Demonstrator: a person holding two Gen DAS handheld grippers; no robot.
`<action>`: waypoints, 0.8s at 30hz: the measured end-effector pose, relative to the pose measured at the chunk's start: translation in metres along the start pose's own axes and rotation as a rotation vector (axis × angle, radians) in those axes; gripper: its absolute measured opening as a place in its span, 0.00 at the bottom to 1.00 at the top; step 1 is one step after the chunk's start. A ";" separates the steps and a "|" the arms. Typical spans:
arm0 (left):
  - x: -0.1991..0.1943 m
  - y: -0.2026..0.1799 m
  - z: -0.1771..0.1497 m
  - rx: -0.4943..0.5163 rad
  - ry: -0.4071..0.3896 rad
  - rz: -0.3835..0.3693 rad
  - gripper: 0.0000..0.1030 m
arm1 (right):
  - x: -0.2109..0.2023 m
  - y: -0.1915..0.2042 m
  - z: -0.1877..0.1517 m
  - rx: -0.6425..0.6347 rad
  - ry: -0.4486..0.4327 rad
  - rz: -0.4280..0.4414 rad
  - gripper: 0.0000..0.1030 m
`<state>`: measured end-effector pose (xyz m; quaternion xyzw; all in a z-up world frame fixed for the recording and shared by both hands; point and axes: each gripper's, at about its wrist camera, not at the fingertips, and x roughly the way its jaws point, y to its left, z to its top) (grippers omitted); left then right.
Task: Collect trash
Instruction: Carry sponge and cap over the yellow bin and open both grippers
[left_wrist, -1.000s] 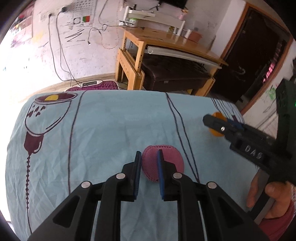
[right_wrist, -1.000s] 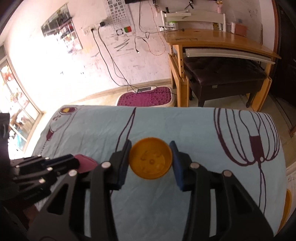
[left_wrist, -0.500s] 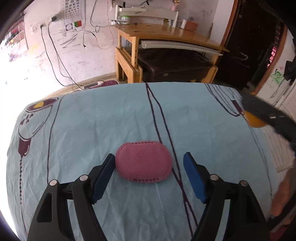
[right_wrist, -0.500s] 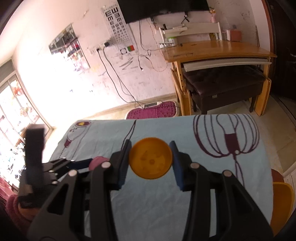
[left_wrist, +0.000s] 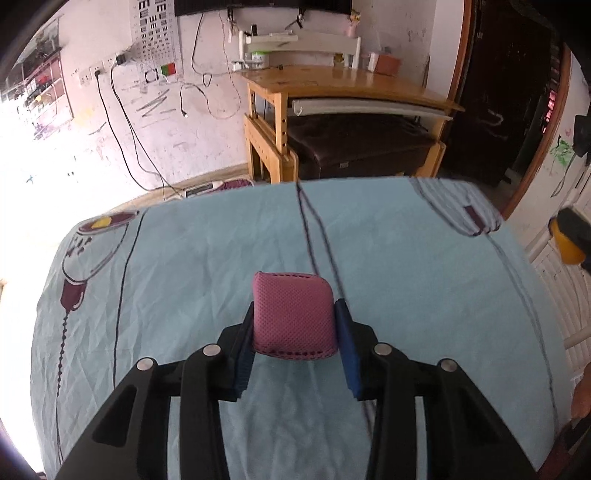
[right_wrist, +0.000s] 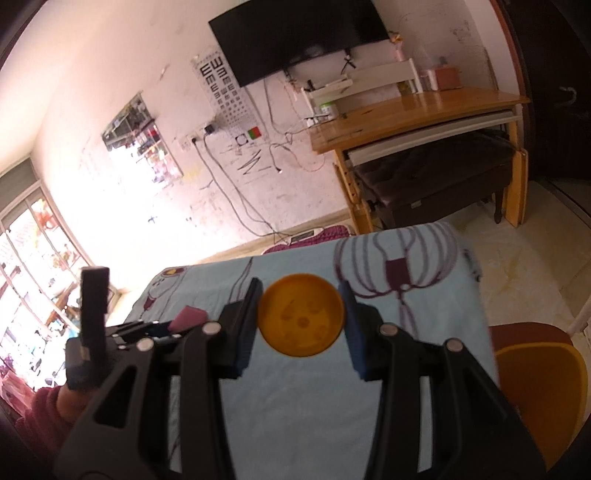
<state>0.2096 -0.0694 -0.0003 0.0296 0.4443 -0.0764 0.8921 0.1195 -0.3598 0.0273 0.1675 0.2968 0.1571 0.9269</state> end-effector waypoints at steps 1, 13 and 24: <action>-0.007 -0.006 0.001 0.008 -0.018 0.000 0.34 | -0.003 -0.004 0.000 0.006 -0.006 -0.004 0.39; -0.053 -0.107 0.012 0.136 -0.129 -0.081 0.34 | -0.056 -0.096 -0.014 0.134 -0.081 -0.120 0.39; -0.056 -0.219 0.008 0.243 -0.104 -0.237 0.34 | -0.093 -0.168 -0.020 0.227 -0.129 -0.307 0.39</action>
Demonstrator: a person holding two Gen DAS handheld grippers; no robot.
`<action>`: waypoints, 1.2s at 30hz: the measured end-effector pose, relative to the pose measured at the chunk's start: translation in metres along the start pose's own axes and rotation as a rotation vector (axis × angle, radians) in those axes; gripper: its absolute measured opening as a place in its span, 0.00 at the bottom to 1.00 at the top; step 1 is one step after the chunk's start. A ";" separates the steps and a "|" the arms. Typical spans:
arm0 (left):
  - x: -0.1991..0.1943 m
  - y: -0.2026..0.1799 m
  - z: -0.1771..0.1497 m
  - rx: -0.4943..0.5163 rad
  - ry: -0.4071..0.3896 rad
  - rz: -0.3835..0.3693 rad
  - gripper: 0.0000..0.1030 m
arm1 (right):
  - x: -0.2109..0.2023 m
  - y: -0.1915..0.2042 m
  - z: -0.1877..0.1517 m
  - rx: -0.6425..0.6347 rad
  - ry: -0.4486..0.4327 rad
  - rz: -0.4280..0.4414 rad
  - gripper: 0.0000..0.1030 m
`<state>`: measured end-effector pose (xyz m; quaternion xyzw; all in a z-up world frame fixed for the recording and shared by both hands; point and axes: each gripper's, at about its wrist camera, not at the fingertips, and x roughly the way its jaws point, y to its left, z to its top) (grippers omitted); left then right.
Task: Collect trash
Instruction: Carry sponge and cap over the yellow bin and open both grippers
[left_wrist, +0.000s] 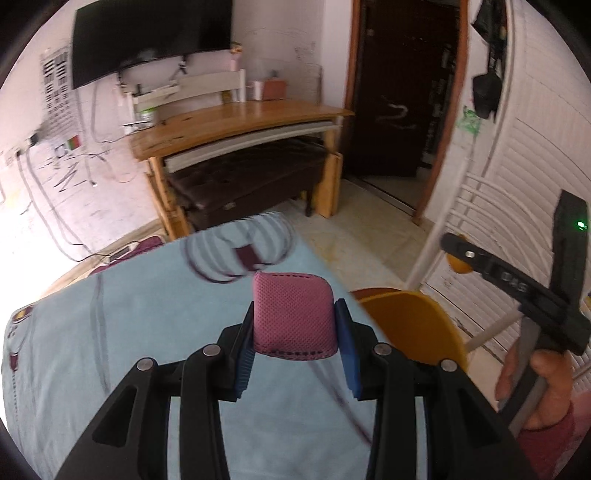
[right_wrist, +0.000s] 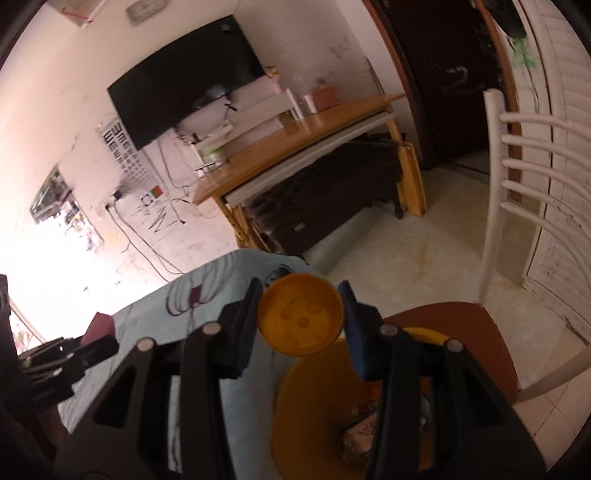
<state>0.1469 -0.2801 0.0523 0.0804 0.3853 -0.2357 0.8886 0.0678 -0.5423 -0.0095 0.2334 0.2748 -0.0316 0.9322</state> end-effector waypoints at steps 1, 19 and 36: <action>0.002 -0.007 0.000 0.005 0.006 -0.010 0.34 | 0.002 -0.001 0.000 0.000 0.005 -0.013 0.39; 0.065 -0.096 -0.005 0.065 0.156 -0.126 0.34 | -0.016 -0.074 0.010 0.177 -0.079 -0.123 0.69; 0.080 -0.127 -0.009 0.123 0.135 -0.169 0.64 | -0.031 -0.092 0.013 0.251 -0.128 -0.075 0.72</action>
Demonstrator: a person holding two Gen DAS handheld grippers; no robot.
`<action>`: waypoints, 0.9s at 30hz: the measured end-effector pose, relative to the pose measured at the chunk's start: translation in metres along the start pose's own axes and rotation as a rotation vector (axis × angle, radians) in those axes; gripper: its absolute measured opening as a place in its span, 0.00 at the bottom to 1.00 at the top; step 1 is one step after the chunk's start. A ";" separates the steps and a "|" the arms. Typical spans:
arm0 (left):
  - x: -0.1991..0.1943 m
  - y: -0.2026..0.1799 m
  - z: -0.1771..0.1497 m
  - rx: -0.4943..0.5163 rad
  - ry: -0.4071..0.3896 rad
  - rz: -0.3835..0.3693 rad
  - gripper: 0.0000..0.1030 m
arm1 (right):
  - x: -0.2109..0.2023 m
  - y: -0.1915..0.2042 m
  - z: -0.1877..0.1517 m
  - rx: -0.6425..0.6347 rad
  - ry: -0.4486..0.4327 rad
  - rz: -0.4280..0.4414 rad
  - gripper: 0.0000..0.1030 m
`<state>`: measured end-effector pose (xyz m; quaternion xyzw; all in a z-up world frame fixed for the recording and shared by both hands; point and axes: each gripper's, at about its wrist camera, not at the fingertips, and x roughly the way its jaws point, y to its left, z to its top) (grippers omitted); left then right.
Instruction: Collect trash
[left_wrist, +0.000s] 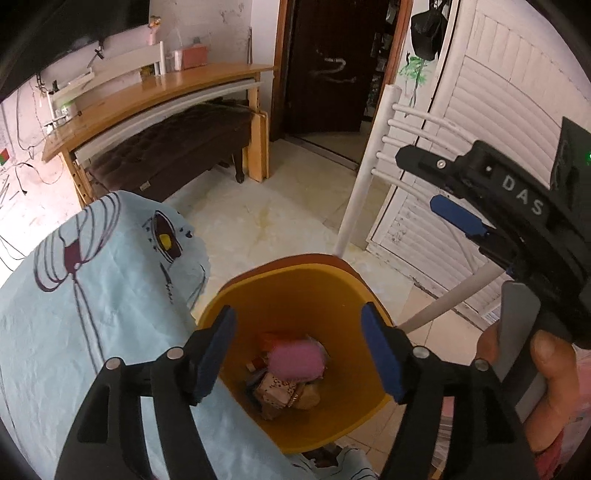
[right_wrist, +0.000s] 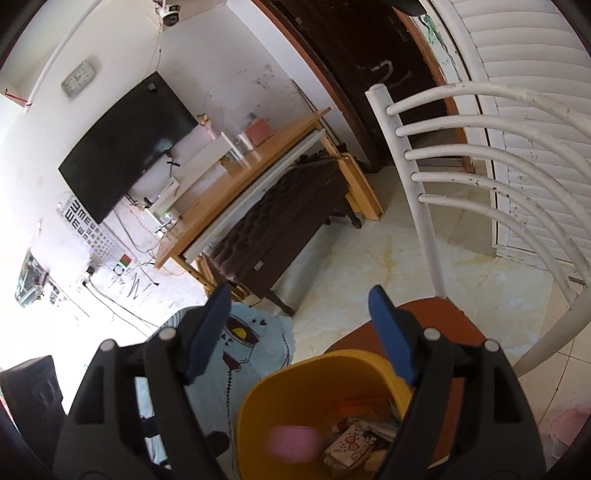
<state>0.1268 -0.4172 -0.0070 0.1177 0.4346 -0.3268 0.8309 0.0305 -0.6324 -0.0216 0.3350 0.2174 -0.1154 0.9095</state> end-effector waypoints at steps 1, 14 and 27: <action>-0.004 0.002 -0.003 0.003 -0.014 0.010 0.64 | 0.000 0.001 0.000 -0.002 0.001 0.001 0.72; -0.079 0.070 -0.046 -0.141 -0.209 0.116 0.83 | 0.001 0.044 -0.013 -0.098 0.011 0.017 0.80; -0.166 0.155 -0.117 -0.298 -0.374 0.308 0.93 | -0.029 0.119 -0.042 -0.249 -0.021 0.111 0.94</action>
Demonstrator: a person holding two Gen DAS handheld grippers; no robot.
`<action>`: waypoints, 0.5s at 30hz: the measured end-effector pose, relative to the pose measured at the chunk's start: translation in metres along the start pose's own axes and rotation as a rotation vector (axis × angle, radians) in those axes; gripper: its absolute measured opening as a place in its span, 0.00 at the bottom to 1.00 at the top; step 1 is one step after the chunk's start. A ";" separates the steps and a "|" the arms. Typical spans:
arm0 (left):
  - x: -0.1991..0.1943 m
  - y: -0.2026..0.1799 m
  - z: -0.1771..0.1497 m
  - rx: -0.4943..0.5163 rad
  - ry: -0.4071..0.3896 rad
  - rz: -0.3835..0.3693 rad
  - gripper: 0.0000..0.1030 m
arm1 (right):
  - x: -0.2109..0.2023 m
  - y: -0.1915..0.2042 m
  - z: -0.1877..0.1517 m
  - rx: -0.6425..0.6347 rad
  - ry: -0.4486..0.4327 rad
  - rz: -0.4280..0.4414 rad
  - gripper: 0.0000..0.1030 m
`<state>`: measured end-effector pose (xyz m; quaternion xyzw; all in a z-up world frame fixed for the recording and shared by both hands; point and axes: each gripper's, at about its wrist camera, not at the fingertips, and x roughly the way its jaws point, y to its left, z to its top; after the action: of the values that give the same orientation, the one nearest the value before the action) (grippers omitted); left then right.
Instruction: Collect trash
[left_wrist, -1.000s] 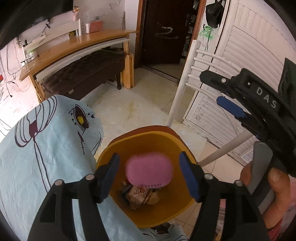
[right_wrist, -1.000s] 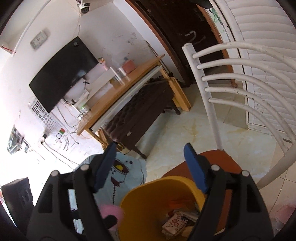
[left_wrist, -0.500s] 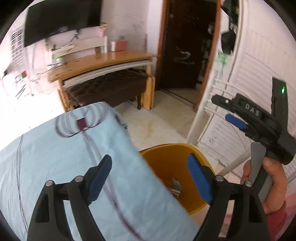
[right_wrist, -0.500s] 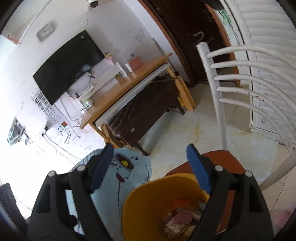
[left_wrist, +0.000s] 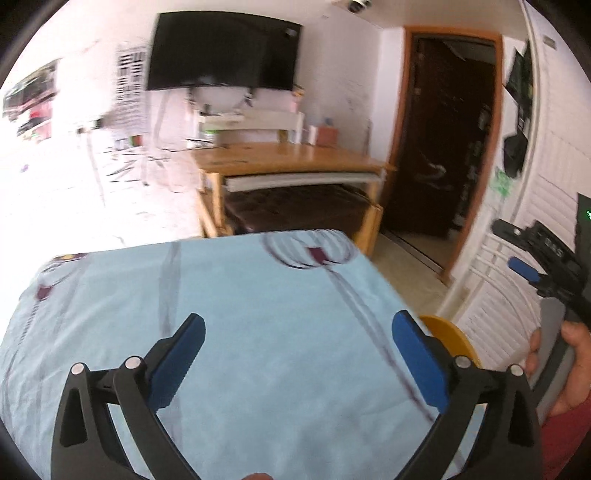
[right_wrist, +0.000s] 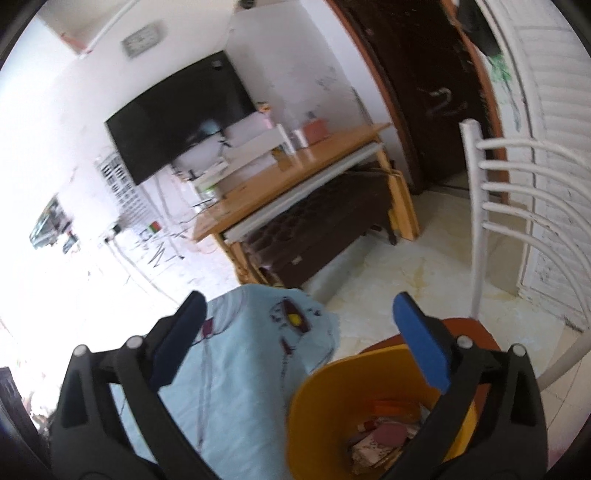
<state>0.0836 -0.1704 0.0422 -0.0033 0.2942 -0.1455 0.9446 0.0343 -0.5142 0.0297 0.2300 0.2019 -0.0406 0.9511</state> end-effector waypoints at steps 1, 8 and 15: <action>-0.003 0.008 0.000 -0.014 -0.004 0.008 0.93 | -0.001 0.008 -0.001 -0.015 0.000 0.007 0.94; -0.029 0.053 -0.005 -0.090 -0.053 0.052 0.93 | -0.007 0.069 -0.028 -0.143 0.035 0.096 0.94; -0.056 0.079 -0.012 -0.096 -0.081 0.096 0.93 | -0.030 0.099 -0.058 -0.160 0.013 0.160 0.94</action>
<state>0.0546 -0.0778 0.0556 -0.0406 0.2622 -0.0854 0.9604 0.0027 -0.4001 0.0363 0.1689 0.1914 0.0533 0.9654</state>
